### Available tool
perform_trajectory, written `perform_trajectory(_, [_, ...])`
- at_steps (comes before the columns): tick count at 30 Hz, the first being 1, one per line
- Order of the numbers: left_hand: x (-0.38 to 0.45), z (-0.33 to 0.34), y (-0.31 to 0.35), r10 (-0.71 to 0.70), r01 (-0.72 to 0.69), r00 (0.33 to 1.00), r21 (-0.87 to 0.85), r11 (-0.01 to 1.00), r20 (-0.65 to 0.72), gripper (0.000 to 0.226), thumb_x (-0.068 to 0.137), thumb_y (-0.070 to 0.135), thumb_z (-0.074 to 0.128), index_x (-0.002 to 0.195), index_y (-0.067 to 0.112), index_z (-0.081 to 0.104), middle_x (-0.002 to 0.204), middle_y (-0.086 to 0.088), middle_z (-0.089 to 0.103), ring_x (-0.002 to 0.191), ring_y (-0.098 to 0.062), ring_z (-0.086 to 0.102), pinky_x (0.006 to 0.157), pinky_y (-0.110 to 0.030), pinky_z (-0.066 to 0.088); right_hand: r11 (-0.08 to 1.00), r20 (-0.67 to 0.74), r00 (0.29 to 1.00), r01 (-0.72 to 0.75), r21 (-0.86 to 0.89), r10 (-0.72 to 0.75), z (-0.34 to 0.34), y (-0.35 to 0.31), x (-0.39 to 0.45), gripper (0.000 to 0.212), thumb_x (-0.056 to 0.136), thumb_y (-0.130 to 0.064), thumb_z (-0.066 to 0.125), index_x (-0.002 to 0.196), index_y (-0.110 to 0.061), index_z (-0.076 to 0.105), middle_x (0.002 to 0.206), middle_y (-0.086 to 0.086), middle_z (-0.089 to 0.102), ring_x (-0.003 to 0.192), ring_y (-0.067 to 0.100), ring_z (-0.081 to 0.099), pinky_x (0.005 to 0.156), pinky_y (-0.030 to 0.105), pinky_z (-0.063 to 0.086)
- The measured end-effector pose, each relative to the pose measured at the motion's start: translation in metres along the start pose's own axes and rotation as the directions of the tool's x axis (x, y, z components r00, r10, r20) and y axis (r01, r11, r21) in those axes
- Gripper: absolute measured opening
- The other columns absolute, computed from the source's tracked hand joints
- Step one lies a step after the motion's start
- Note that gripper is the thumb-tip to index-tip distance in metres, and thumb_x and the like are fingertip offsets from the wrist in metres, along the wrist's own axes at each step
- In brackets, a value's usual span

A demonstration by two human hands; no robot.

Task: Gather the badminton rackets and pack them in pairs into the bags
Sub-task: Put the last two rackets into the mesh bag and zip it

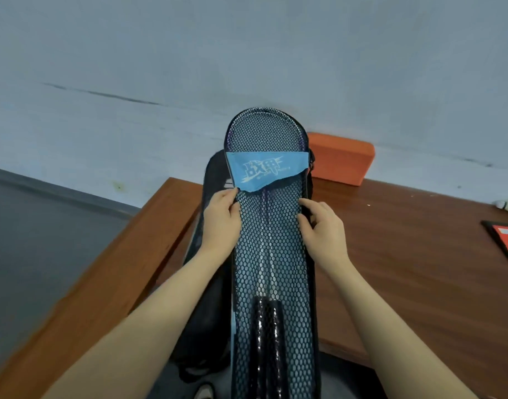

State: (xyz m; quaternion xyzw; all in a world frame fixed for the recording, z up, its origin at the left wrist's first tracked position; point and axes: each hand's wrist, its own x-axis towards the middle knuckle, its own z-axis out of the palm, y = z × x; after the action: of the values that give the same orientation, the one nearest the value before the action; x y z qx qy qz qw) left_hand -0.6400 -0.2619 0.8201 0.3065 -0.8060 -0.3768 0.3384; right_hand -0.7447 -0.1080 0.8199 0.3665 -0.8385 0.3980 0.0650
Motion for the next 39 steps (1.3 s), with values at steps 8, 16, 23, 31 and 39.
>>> perform_trajectory(8, [0.077, -0.036, -0.094, -0.081, 0.076, 0.99, 0.041, 0.996, 0.119, 0.037, 0.093, 0.003, 0.046, 0.129, 0.004, 0.051, 0.128, -0.009, 0.052, 0.118, -0.018, 0.047, 0.095, -0.011, 0.027, 0.992, 0.005, 0.993, -0.12, 0.03, 0.12, 0.114, -0.042, 0.046, 0.033, 0.091, -0.01, 0.052, 0.123, -0.008, 0.057, 0.097, 0.001, 0.058, 0.079, 0.01, 0.051, 0.072, 0.021, 0.04])
perform_trajectory(16, [0.125, -0.012, -0.149, -0.132, 0.112, 0.969, 0.103, 0.988, 0.209, 0.036, 0.093, 0.0, 0.044, 0.128, 0.001, 0.051, 0.128, -0.013, 0.052, 0.119, -0.021, 0.047, 0.094, -0.011, 0.024, 0.958, 0.051, 0.957, -0.286, -0.008, 0.286, 0.172, -0.024, 0.064, 0.033, 0.092, -0.013, 0.051, 0.124, -0.01, 0.056, 0.104, 0.002, 0.058, 0.088, 0.015, 0.056, 0.072, 0.023, 0.04])
perform_trajectory(23, [0.12, -0.002, -0.189, -0.203, 0.122, 0.92, 0.249, 0.961, 0.334, 0.043, 0.093, 0.011, 0.048, 0.135, 0.007, 0.043, 0.121, -0.019, 0.047, 0.111, -0.033, 0.046, 0.097, -0.032, 0.037, 0.895, 0.196, 0.873, -0.439, -0.08, 0.446, 0.199, 0.003, 0.054, 0.036, 0.093, -0.023, 0.05, 0.129, -0.019, 0.05, 0.104, 0.001, 0.05, 0.077, 0.014, 0.05, 0.062, 0.028, 0.038])
perform_trajectory(31, [0.093, -0.002, -0.186, -0.092, 0.079, 0.966, 0.063, 0.995, 0.243, 0.047, 0.09, -0.004, 0.05, 0.136, -0.001, 0.04, 0.117, -0.013, 0.045, 0.096, -0.004, 0.039, 0.081, 0.007, 0.023, 0.902, 0.122, 0.899, -0.43, 0.049, 0.421, 0.206, 0.001, 0.058, 0.034, 0.093, -0.016, 0.052, 0.127, -0.015, 0.053, 0.097, 0.0, 0.048, 0.071, 0.004, 0.044, 0.059, 0.016, 0.031])
perform_trajectory(39, [0.103, 0.005, -0.199, -0.081, 0.046, 0.956, 0.132, 0.99, 0.281, 0.046, 0.09, 0.006, 0.053, 0.135, 0.004, 0.043, 0.109, -0.011, 0.047, 0.086, -0.01, 0.045, 0.079, -0.011, 0.034, 0.881, 0.208, 0.859, -0.472, -0.029, 0.467, 0.209, 0.011, 0.067, 0.035, 0.095, -0.023, 0.048, 0.13, -0.019, 0.048, 0.105, 0.001, 0.047, 0.079, 0.011, 0.048, 0.069, 0.026, 0.039])
